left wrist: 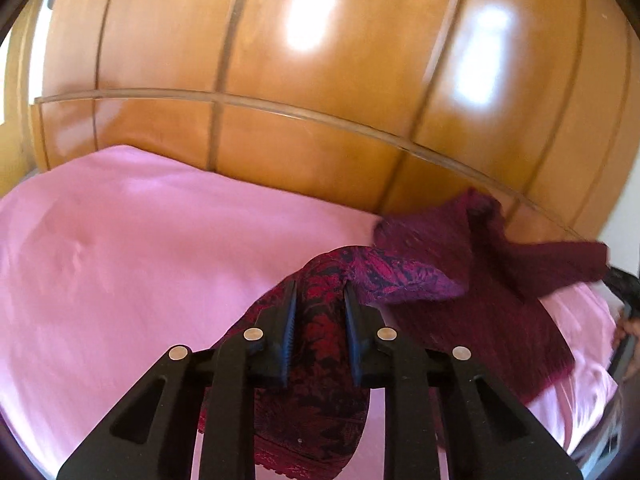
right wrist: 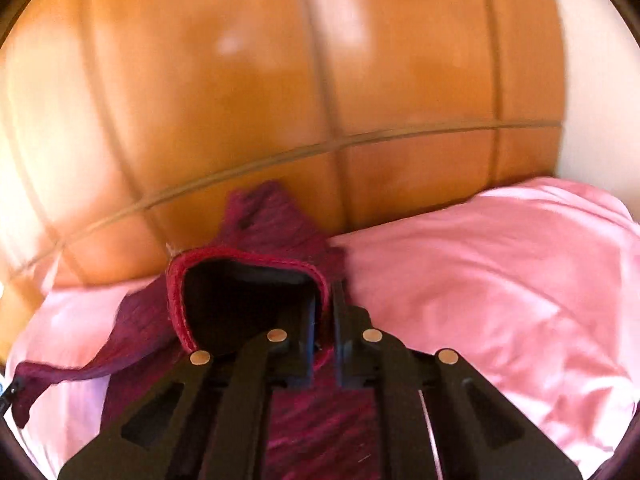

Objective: Fold small clothes

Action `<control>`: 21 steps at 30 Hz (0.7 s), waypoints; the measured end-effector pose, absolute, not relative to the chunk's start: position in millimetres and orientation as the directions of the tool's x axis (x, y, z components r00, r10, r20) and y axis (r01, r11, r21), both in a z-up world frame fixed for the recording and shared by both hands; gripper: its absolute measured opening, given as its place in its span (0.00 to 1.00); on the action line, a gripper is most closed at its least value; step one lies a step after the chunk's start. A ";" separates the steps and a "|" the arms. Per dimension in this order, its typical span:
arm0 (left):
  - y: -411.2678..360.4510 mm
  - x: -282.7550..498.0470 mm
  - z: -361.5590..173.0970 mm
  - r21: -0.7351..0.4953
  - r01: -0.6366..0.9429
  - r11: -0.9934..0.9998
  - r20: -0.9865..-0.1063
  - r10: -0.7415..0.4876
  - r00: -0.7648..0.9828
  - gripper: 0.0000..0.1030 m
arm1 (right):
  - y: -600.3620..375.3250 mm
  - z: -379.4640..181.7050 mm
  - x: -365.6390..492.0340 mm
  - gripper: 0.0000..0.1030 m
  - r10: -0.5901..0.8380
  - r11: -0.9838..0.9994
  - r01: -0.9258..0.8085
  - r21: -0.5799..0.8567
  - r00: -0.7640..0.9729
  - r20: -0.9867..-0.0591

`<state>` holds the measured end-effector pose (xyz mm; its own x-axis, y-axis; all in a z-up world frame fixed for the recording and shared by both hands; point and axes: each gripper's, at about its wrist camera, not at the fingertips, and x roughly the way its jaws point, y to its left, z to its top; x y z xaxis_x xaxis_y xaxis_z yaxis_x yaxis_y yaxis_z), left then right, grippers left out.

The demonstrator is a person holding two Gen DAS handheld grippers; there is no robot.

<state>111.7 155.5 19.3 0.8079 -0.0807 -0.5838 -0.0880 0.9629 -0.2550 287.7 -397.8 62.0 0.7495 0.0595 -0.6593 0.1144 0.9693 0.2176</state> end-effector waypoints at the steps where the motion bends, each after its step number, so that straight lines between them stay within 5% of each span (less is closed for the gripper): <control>1: 161.8 118.6 20.2 -0.259 -0.102 0.961 -0.589 -0.074 0.805 0.19 | -412.9 60.3 294.7 0.06 0.045 0.961 0.151 0.233 0.746 -0.665; 16: 290.8 240.1 26.3 -0.281 -0.488 0.827 -0.693 0.177 0.699 0.22 | -551.5 19.8 363.1 0.07 -0.273 0.844 0.528 0.098 0.580 -0.768; 17: 293.1 240.3 29.4 -0.284 -0.499 0.819 -0.684 0.192 0.704 0.25 | -554.2 16.6 363.8 0.11 -0.275 0.838 0.537 0.096 0.568 -0.775; 18: 295.3 241.3 31.2 -0.286 -0.500 0.817 -0.679 0.195 0.708 0.44 | -555.6 13.9 363.0 0.14 -0.280 0.834 0.545 0.091 0.559 -0.780; 19: 293.7 234.8 35.3 -0.285 -0.516 0.808 -0.663 0.223 0.715 0.69 | -556.0 12.4 359.2 0.30 -0.283 0.832 0.547 0.090 0.558 -0.780; 20: 291.3 226.6 38.4 -0.293 -0.523 0.800 -0.639 0.243 0.729 0.75 | -555.0 11.8 355.1 0.47 -0.280 0.834 0.544 0.094 0.564 -0.777; 21: 286.2 217.3 40.4 -0.317 -0.505 0.803 -0.612 0.234 0.756 0.76 | -553.1 12.2 351.2 0.50 -0.277 0.837 0.538 0.097 0.571 -0.772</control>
